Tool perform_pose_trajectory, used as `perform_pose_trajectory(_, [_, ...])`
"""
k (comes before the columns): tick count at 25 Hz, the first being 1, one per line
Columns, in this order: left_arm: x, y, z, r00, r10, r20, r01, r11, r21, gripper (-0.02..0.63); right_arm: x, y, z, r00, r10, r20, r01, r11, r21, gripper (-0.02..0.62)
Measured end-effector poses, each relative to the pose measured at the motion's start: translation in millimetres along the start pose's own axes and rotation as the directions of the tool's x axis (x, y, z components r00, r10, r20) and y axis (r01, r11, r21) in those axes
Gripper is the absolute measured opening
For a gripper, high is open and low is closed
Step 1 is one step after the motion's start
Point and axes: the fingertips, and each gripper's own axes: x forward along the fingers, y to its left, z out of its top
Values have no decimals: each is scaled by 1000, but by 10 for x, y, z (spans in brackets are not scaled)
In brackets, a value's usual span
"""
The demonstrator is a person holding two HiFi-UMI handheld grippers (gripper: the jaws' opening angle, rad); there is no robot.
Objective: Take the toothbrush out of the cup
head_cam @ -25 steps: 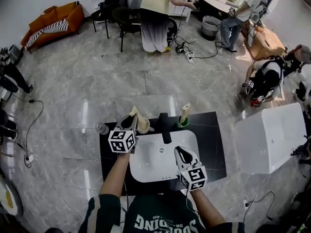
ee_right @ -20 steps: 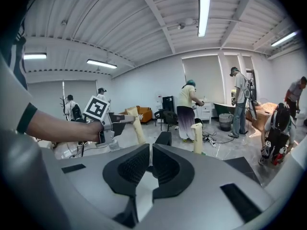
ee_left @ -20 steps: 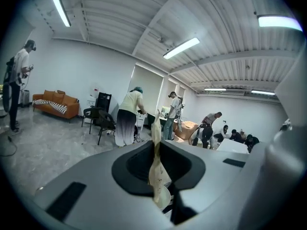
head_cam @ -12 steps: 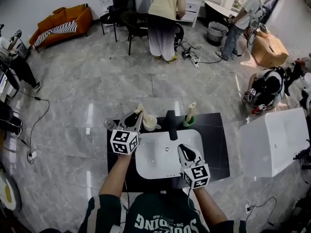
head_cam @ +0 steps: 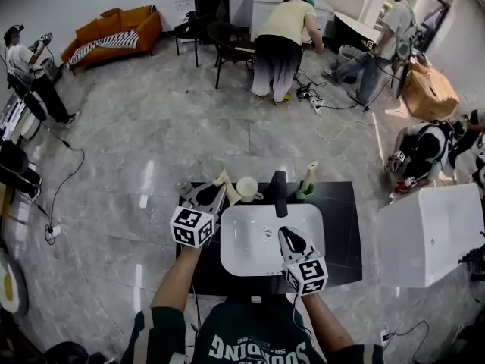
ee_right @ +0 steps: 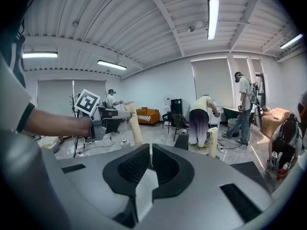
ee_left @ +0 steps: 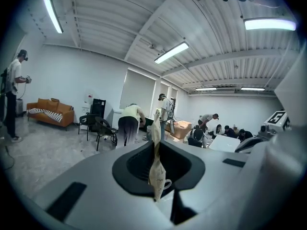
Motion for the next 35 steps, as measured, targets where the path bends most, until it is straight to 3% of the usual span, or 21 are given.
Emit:
perform_pose_trajectory(8, [-292,-57,-386,993,-56,-105,56,998,-1,43,33,208,-42,999,45,-11,-45,999,-22,42])
perform_pose_trajectory(16, [-581,3,-813,972,-94,-215,83,995,-61,41,95,292,-75,998,53,-25,-54,998,-22,41])
perform_pose_trajectory(27, [-993,-2,-1682,886,-186,-426,121,977,-174,41,239,545,-195,994,91,-58,-93,995,-24,41])
perform_pose_trajectory(35, [-1030,28,-1969,844,-211,-493,111,968,-224,40,260,576,-193,993,91,-70,-93,995,-24,41])
